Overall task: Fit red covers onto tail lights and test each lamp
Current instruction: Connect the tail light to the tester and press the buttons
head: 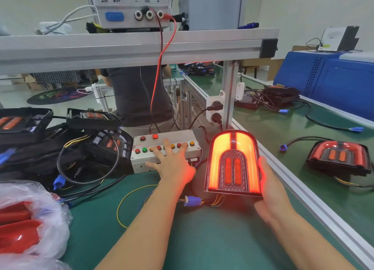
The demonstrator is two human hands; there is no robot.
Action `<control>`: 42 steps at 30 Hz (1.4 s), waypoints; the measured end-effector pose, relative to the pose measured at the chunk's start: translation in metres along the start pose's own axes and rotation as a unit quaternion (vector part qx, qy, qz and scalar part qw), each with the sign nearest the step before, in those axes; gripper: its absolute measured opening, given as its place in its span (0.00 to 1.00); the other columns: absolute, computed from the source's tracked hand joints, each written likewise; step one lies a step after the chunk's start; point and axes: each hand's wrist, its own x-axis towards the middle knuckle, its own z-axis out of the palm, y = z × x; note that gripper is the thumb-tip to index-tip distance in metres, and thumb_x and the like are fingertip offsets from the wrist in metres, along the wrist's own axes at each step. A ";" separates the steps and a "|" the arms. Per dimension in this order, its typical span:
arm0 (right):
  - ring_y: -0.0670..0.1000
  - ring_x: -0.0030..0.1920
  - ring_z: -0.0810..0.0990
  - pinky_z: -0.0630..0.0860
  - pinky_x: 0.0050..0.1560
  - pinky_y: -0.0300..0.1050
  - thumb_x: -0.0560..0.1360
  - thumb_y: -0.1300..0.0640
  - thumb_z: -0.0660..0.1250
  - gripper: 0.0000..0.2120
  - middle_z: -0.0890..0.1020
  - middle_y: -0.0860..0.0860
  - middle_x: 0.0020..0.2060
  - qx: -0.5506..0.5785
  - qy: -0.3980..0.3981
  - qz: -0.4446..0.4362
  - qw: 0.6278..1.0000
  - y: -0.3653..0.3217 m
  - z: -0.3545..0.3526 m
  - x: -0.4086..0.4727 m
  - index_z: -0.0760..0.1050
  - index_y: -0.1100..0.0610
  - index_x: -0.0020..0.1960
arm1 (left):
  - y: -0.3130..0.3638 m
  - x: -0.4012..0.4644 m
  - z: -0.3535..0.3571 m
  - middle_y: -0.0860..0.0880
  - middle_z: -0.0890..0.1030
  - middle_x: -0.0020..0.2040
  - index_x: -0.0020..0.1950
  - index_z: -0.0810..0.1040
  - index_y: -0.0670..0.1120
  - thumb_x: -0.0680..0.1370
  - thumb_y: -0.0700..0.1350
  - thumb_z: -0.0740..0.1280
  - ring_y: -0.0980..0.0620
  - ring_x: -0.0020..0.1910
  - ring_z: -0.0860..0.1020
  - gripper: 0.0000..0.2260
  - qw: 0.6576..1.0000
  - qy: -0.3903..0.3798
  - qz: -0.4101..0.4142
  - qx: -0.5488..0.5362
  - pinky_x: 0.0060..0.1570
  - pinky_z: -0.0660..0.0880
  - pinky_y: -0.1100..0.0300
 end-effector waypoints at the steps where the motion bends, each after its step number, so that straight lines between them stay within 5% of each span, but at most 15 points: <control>1: 0.50 0.39 0.86 0.76 0.54 0.55 0.81 0.41 0.54 0.25 0.87 0.51 0.41 -0.001 -0.001 -0.001 1.000 -0.001 0.000 -0.001 0.85 0.44 0.37 | -0.001 0.000 0.000 0.47 0.38 0.78 0.74 0.53 0.64 0.73 0.51 0.70 0.33 0.74 0.38 0.36 1.000 0.002 0.002 0.003 0.65 0.45 0.25; 9: 0.51 0.43 0.86 0.78 0.52 0.53 0.81 0.43 0.57 0.19 0.87 0.53 0.46 -0.012 -0.006 -0.002 1.000 -0.005 -0.004 -0.006 0.81 0.53 0.53 | -0.002 0.002 -0.006 0.46 0.41 0.79 0.75 0.53 0.62 0.72 0.57 0.67 0.38 0.75 0.36 0.36 0.995 0.042 0.046 0.082 0.64 0.36 0.28; 35: 0.54 0.42 0.84 0.72 0.62 0.61 0.80 0.43 0.58 0.18 0.86 0.54 0.44 0.019 0.001 0.030 0.999 -0.002 -0.013 0.003 0.81 0.53 0.50 | -0.004 0.010 -0.009 0.46 0.46 0.79 0.74 0.61 0.61 0.73 0.50 0.63 0.39 0.76 0.39 0.29 0.990 0.040 0.082 0.103 0.65 0.33 0.31; 42: 0.54 0.43 0.84 0.76 0.58 0.58 0.80 0.43 0.59 0.18 0.86 0.55 0.46 0.012 0.007 0.055 0.998 -0.003 -0.015 0.004 0.81 0.54 0.51 | -0.005 0.015 -0.012 0.47 0.48 0.79 0.73 0.62 0.62 0.72 0.52 0.62 0.40 0.76 0.39 0.29 0.988 0.039 0.092 0.121 0.64 0.30 0.30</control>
